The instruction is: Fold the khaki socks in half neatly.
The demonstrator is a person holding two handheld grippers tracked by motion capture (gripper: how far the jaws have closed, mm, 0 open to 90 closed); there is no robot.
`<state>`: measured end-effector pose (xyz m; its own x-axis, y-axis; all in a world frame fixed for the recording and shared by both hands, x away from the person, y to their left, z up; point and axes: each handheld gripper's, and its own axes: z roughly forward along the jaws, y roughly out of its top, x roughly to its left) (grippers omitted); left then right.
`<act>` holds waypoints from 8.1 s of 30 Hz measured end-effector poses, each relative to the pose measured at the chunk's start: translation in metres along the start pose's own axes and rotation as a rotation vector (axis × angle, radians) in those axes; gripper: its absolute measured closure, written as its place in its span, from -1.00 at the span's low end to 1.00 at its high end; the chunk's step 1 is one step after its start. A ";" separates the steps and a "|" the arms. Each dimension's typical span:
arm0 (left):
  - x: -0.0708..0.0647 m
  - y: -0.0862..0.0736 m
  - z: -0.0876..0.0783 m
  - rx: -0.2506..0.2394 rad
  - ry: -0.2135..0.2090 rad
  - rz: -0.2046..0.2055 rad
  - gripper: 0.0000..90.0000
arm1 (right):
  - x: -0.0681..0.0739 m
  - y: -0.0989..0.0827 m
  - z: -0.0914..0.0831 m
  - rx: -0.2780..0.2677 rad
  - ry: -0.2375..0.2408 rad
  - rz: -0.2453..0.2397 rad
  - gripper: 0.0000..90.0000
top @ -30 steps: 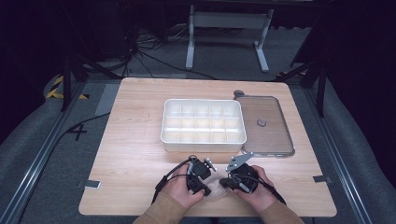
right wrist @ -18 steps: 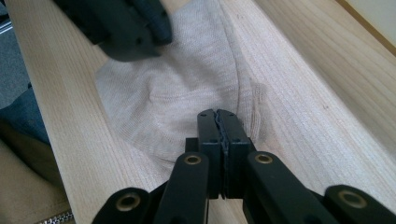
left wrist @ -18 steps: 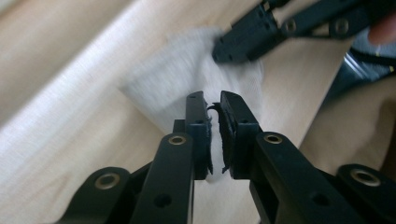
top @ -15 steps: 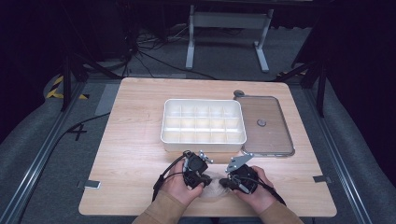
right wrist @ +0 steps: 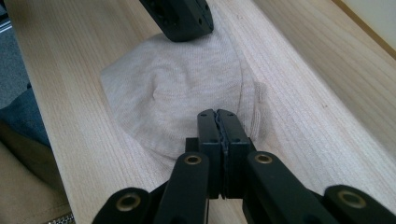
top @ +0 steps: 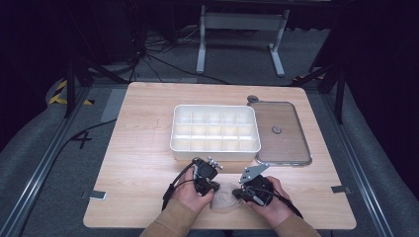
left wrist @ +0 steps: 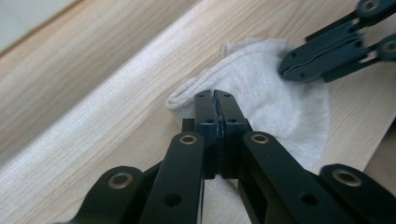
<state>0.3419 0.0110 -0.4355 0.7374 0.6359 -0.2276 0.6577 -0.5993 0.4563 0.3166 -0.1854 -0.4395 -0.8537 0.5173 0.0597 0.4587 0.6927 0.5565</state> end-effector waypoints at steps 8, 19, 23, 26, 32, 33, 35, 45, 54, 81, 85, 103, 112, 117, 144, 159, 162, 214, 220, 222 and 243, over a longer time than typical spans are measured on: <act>0.002 -0.001 0.002 0.013 -0.002 -0.006 0.99 | -0.001 0.000 -0.003 0.008 0.012 0.004 0.99; 0.001 -0.002 0.001 0.004 0.003 -0.003 0.96 | 0.013 0.008 -0.022 -0.043 0.006 -0.028 0.99; 0.001 -0.002 0.000 0.004 0.003 -0.003 0.95 | 0.020 0.010 -0.019 -0.059 0.023 -0.050 0.99; 0.001 -0.002 0.001 0.005 0.002 -0.004 0.95 | 0.021 0.010 -0.015 -0.038 0.035 -0.054 0.99; 0.002 -0.002 0.000 0.009 -0.006 -0.007 0.95 | 0.016 0.003 -0.005 0.037 0.055 -0.038 0.99; 0.003 -0.002 0.000 0.006 -0.007 -0.008 0.95 | 0.016 0.003 -0.004 0.046 0.053 -0.041 0.99; 0.003 -0.003 0.000 -0.001 -0.010 -0.011 0.95 | 0.018 0.003 -0.001 0.062 0.043 -0.045 0.99; -0.004 -0.008 -0.017 -0.042 -0.004 0.003 0.81 | 0.016 0.001 0.001 0.053 0.051 -0.047 1.00; -0.001 -0.014 -0.019 0.004 -0.046 -0.012 0.67 | 0.016 0.002 0.001 0.058 0.054 -0.042 0.99; -0.002 -0.015 -0.011 0.048 -0.117 -0.012 0.99 | 0.015 0.003 0.001 0.061 0.057 -0.040 0.99; 0.002 -0.016 -0.011 0.049 -0.136 -0.040 0.90 | 0.015 0.002 0.001 0.061 0.057 -0.040 0.99; 0.000 -0.015 -0.008 0.087 -0.127 -0.040 0.99 | 0.015 0.002 0.001 0.062 0.057 -0.041 0.99; -0.007 -0.012 -0.023 0.018 -0.123 -0.012 1.00 | 0.015 0.002 0.001 0.062 0.057 -0.041 0.99; -0.009 -0.012 -0.025 0.012 -0.123 0.002 1.00 | 0.015 0.002 0.000 0.063 0.057 -0.041 0.99; -0.017 -0.008 -0.024 0.005 -0.121 0.034 1.00 | 0.020 0.004 0.015 -0.123 -0.034 0.020 0.99; -0.014 -0.010 -0.025 0.003 -0.123 0.029 1.00 | 0.018 0.001 0.010 -0.159 -0.021 0.013 0.98; -0.013 -0.010 -0.026 0.006 -0.124 0.020 1.00 | 0.017 -0.001 0.001 -0.169 -0.021 0.007 0.98; -0.033 0.002 -0.015 -0.012 -0.129 0.091 1.00 | 0.006 -0.022 0.003 -0.078 0.030 0.057 0.99; -0.038 0.004 -0.008 0.004 -0.131 0.101 1.00 | 0.006 -0.022 0.004 -0.076 0.032 0.056 0.99; -0.037 0.004 -0.006 0.007 -0.134 0.111 1.00 | 0.006 -0.022 0.004 -0.075 0.033 0.058 0.99; -0.034 0.002 0.003 0.012 -0.147 0.088 0.99 | 0.005 -0.006 -0.025 -0.237 -0.008 0.053 0.99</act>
<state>0.3185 -0.0136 -0.4295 0.8061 0.5034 -0.3112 0.5909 -0.6558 0.4698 0.3040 -0.1996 -0.4213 -0.8278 0.5541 0.0880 0.4312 0.5279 0.7317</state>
